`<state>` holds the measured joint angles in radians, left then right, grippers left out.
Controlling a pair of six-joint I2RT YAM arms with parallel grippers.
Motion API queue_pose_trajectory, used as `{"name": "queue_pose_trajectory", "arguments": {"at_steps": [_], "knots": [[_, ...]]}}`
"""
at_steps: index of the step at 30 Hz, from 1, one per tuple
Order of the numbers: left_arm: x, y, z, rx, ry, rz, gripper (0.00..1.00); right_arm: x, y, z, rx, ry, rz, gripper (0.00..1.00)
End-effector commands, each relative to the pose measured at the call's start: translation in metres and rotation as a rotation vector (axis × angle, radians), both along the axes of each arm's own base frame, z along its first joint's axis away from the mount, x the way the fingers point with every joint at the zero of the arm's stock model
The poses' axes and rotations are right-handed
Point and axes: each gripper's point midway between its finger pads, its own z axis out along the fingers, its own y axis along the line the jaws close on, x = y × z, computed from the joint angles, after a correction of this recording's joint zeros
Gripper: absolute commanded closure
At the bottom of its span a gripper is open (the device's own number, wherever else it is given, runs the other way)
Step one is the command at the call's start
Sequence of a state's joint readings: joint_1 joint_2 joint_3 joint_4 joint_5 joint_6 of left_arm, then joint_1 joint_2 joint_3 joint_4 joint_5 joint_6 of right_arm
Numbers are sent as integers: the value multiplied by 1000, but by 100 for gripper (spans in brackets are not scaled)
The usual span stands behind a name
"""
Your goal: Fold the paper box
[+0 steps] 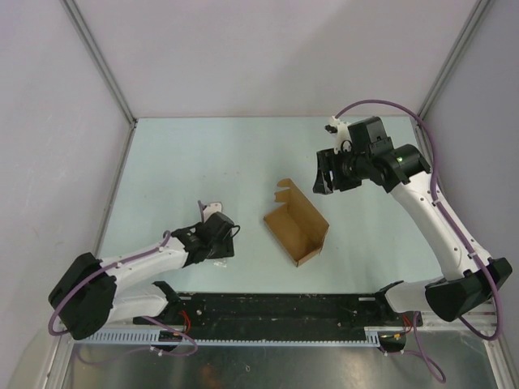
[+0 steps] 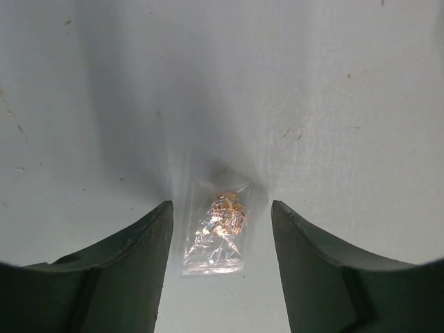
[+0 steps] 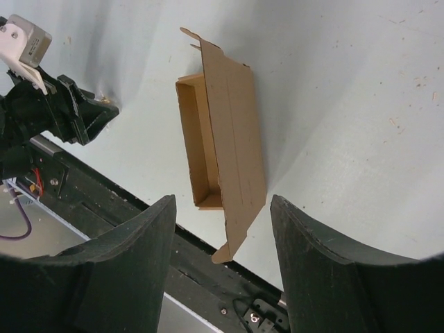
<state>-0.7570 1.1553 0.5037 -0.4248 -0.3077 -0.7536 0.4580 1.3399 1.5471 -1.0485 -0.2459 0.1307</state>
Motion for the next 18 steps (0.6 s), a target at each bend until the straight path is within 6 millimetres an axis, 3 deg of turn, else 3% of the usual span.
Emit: {"name": "queue_pose_trajectory", "arguments": {"at_steps": [1, 7, 18], "knots": [[3, -6, -3, -30, -14, 15, 36, -1, 1, 10, 36, -31, 3, 38], [-2, -4, -14, -11, 13, 9, 41, 0, 4, 10, 49, -25, 7, 38], [-10, -4, -19, -29, 26, -11, 53, 0, 3, 10, 52, -22, 1, 38]]}}
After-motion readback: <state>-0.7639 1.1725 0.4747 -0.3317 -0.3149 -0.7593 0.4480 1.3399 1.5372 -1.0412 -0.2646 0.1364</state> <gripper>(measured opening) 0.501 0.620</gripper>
